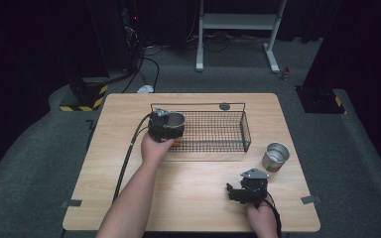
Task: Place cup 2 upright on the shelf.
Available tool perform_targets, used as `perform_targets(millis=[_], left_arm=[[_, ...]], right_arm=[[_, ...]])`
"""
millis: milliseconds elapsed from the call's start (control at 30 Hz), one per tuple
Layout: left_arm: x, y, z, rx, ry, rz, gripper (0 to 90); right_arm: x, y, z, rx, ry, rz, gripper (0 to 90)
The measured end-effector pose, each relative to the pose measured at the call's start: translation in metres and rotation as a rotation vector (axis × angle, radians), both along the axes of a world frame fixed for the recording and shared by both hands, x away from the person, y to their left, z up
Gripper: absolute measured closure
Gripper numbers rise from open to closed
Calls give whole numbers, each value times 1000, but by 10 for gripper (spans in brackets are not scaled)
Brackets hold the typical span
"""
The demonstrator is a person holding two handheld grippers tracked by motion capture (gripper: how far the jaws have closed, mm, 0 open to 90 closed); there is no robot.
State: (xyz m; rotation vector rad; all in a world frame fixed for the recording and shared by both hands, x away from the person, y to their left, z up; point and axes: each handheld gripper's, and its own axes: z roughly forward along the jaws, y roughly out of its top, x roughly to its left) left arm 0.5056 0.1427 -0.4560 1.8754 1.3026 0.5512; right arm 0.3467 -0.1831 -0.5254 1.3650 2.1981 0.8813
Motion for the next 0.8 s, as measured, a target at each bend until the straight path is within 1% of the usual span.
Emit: perform_targets(millis=[200, 300, 567, 733, 800], left_arm=[[0, 0, 0, -3, 1, 1, 145], [-1, 0, 0, 5, 0, -4, 145], [-3, 1, -2, -5, -5, -4, 144], [-5, 0, -1, 11, -8, -9, 144], [-6, -1, -1, 15, -3, -15, 143]], right_arm=[[0, 0, 0, 0, 1, -1, 85], [0, 0, 0, 0, 0, 0, 85], [0, 0, 0, 1, 1, -1, 85], [0, 0, 0, 0, 0, 0, 85], [0, 0, 0, 0, 1, -1, 85]])
